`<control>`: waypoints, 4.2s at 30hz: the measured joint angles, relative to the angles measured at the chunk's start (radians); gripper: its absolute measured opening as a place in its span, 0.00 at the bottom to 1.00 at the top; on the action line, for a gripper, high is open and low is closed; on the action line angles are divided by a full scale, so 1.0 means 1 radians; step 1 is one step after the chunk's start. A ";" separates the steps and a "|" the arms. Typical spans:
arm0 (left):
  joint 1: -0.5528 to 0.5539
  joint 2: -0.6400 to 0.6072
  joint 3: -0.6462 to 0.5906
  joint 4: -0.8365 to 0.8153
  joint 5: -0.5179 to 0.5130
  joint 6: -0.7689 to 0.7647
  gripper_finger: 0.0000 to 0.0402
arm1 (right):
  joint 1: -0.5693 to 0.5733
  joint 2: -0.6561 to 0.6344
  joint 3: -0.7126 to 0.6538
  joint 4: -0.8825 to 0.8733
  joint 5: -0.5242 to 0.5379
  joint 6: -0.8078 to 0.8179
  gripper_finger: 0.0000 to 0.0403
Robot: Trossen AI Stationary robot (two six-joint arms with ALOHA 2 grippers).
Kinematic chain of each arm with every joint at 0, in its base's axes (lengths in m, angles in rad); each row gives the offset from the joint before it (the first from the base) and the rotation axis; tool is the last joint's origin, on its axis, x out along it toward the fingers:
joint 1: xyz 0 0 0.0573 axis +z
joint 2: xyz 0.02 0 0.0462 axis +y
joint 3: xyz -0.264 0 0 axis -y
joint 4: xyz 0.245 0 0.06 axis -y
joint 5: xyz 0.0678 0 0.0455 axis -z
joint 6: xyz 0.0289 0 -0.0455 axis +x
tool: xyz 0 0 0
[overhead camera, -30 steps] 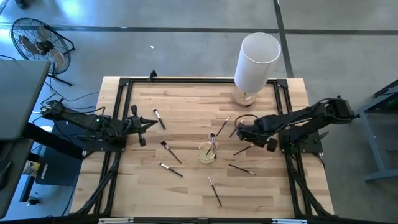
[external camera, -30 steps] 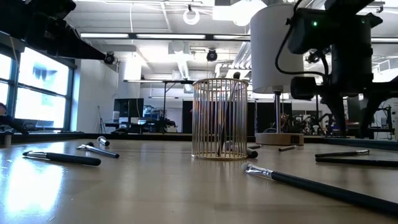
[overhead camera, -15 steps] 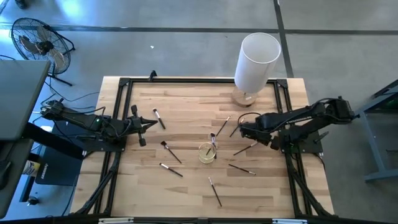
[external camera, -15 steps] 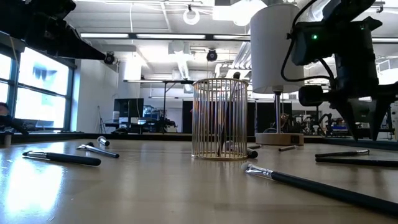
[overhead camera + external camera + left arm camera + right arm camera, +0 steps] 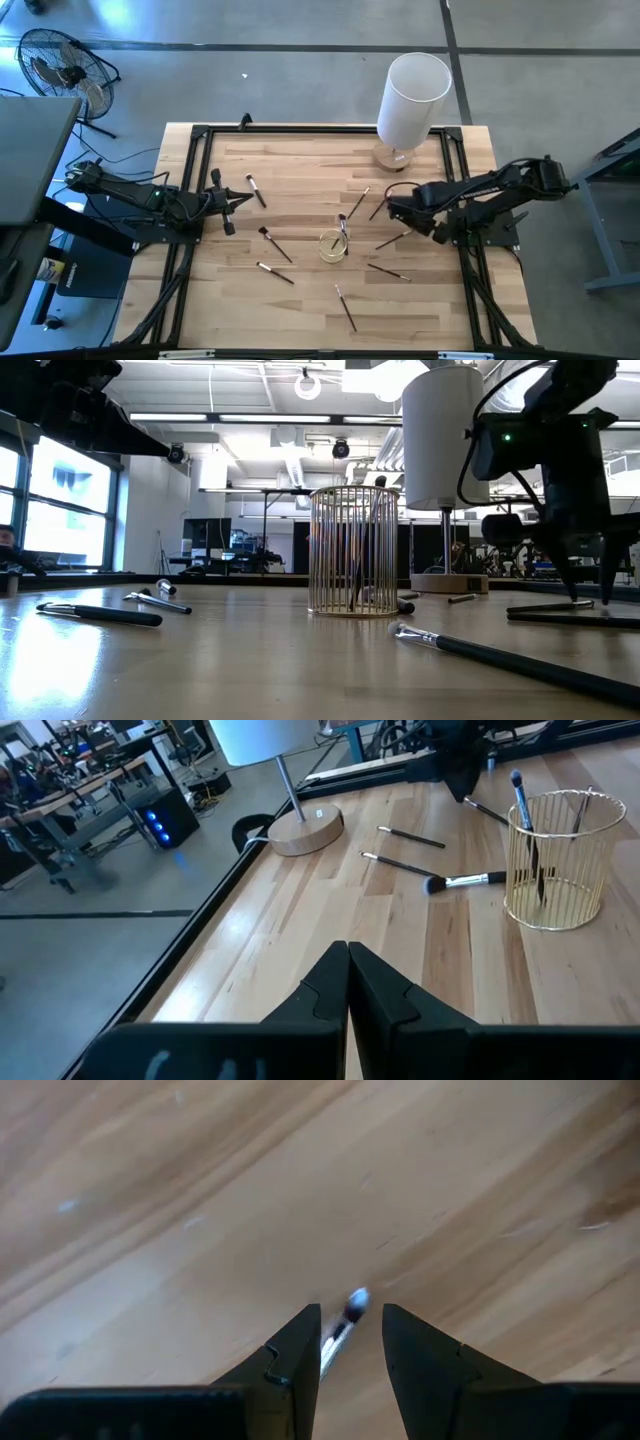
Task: Put items in baskets/containers
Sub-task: Put the eyeshadow brush into the mesh organizer, then put the left powder brush into the mesh organizer
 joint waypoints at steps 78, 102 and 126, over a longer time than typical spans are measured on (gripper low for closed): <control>-0.001 0.002 0.000 0.046 0.001 -0.090 0.00 | 0.456 -0.171 0.415 0.280 1.120 -1.607 0.00; -0.001 0.003 0.000 0.046 0.000 -0.189 0.00 | 0.352 0.048 -0.057 1.828 0.444 -2.364 0.00; -0.001 0.002 0.000 0.031 -0.003 -0.190 0.00 | 0.277 0.156 -0.057 1.749 0.276 -2.199 0.08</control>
